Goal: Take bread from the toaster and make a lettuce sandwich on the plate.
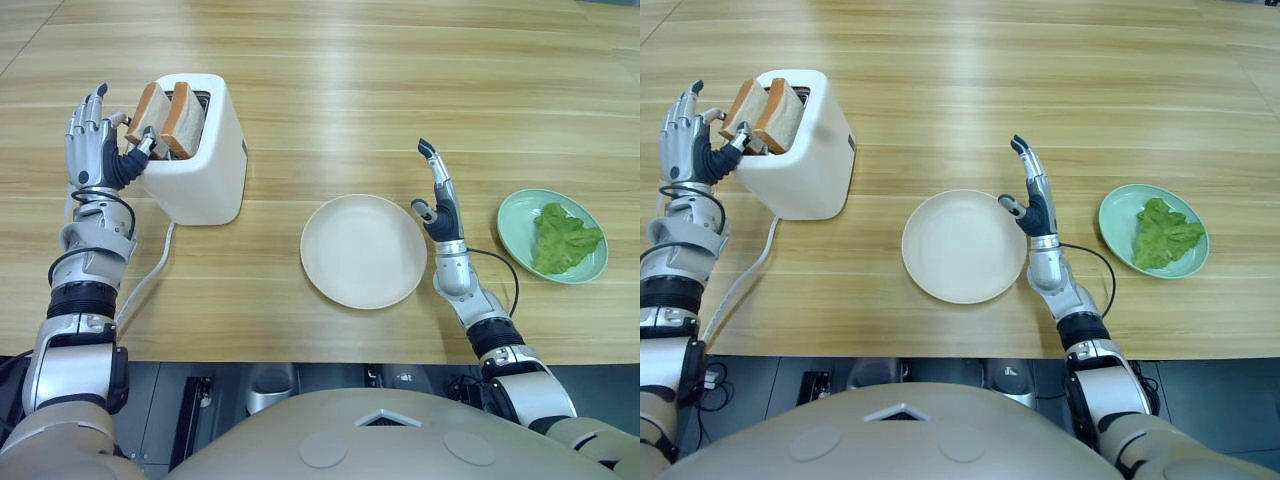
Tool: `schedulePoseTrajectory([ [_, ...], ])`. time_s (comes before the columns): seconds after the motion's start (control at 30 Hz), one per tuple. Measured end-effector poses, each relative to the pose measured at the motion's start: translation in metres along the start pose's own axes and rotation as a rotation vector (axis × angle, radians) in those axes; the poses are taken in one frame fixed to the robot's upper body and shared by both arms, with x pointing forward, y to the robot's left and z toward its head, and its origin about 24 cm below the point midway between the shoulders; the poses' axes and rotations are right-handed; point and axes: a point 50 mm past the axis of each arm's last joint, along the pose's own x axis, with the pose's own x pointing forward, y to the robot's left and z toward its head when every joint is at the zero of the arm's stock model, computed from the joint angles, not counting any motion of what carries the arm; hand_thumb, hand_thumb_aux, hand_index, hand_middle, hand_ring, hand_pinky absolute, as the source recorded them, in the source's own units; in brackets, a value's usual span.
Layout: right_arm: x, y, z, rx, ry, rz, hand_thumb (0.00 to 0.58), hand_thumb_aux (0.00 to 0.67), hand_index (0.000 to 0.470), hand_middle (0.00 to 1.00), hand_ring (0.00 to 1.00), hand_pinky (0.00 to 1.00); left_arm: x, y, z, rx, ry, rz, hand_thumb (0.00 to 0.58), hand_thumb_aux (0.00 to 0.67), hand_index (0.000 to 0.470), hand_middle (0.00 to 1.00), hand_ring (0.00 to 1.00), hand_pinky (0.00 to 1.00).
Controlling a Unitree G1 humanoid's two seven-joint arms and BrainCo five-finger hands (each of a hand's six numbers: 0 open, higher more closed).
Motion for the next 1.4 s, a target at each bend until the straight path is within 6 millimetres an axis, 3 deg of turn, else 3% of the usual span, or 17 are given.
schedulePoseTrajectory([
  [0.07, 0.000, -0.002, -0.001, -0.007, 0.002, -0.003, 0.000, 0.000, 0.000, 0.00, 0.00, 0.00, -0.001, 0.001, 0.002, -0.009, -0.004, 0.000, 0.580, 0.670, 0.460, 0.04, 0.04, 0.04],
  [0.1, 0.000, -0.002, -0.001, -0.008, 0.003, -0.005, 0.000, 0.000, 0.000, 0.00, 0.00, 0.00, -0.001, 0.002, 0.003, -0.014, -0.006, -0.002, 0.580, 0.670, 0.460, 0.15, 0.15, 0.15],
  [0.13, 0.000, -0.002, -0.001, -0.008, 0.003, -0.007, 0.000, 0.000, 0.000, 0.00, 0.00, 0.00, -0.002, 0.002, 0.005, -0.019, -0.011, -0.003, 0.580, 0.670, 0.460, 0.31, 0.31, 0.31],
  [0.17, 0.000, -0.002, -0.001, -0.008, 0.003, -0.008, 0.000, 0.000, 0.000, 0.00, 0.00, 0.00, -0.003, 0.003, 0.007, -0.029, -0.018, -0.005, 0.580, 0.670, 0.460, 0.65, 0.65, 0.65],
  [0.2, 0.001, -0.002, -0.001, -0.007, 0.002, -0.010, 0.000, 0.000, 0.000, 0.00, 0.00, 0.00, -0.004, 0.004, 0.009, -0.041, -0.022, 0.006, 0.580, 0.670, 0.460, 0.65, 0.65, 0.65],
  [0.23, 0.001, -0.002, -0.001, -0.007, 0.002, -0.011, 0.000, 0.000, 0.000, 0.00, 0.00, 0.00, -0.005, 0.005, 0.010, -0.049, -0.021, 0.013, 0.580, 0.670, 0.460, 1.00, 1.00, 1.00],
  [0.37, 0.004, 0.000, 0.001, 0.001, -0.006, -0.016, 0.000, 0.000, 0.000, 0.00, 0.00, 0.00, -0.005, 0.015, 0.018, -0.109, -0.020, 0.118, 0.580, 0.670, 0.460, 1.00, 1.00, 1.00],
  [0.67, 0.011, 0.000, 0.004, 0.005, -0.021, -0.053, 0.000, 0.000, 0.000, 0.00, 0.00, 0.00, 0.001, 0.066, 0.038, -0.271, -0.099, 0.510, 0.580, 0.670, 0.460, 1.00, 1.00, 1.00],
  [0.8, 0.011, -0.006, 0.001, -0.016, -0.022, -0.075, 0.000, 0.000, 0.000, 0.00, 0.00, 0.00, -0.012, 0.095, 0.051, -0.348, -0.198, 0.738, 0.580, 0.670, 0.460, 1.00, 1.00, 1.00],
  [0.9, 0.011, -0.017, 0.001, -0.037, -0.029, -0.118, 0.000, 0.000, 0.000, 0.00, 0.00, 0.00, -0.023, 0.103, 0.073, -0.465, -0.323, 0.746, 0.580, 0.670, 0.460, 1.00, 1.00, 1.00],
  [0.97, 0.010, -0.031, -0.001, -0.071, -0.034, -0.161, 0.000, 0.000, 0.000, 0.00, 0.00, 0.00, -0.031, 0.092, 0.101, -0.606, -0.455, 0.608, 0.580, 0.670, 0.460, 1.00, 1.00, 1.00],
  [1.07, 0.007, -0.050, -0.002, -0.125, -0.036, -0.225, 0.000, 0.000, 0.000, 0.00, 0.00, 0.00, -0.048, 0.054, 0.138, -0.794, -0.559, 0.307, 0.580, 0.670, 0.460, 1.00, 1.00, 1.00],
  [1.13, 0.002, -0.068, -0.005, -0.187, -0.025, -0.262, 0.000, 0.000, 0.000, 0.00, 0.00, 0.00, -0.068, 0.018, 0.160, -0.908, -0.580, 0.078, 0.580, 0.670, 0.460, 1.00, 1.00, 1.00],
  [1.23, -0.007, -0.095, -0.013, -0.312, 0.012, -0.289, 0.000, 0.000, 0.000, 0.00, 0.00, 0.00, -0.101, -0.025, 0.181, -1.004, -0.573, -0.216, 0.580, 0.670, 0.460, 1.00, 1.00, 1.00],
  [1.4, -0.025, -0.155, -0.027, -0.573, 0.134, -0.353, 0.000, 0.000, 0.000, 0.00, 0.00, 0.00, -0.130, -0.059, 0.196, -1.027, -0.611, -0.506, 0.580, 0.670, 0.460, 1.00, 1.00, 1.00],
])
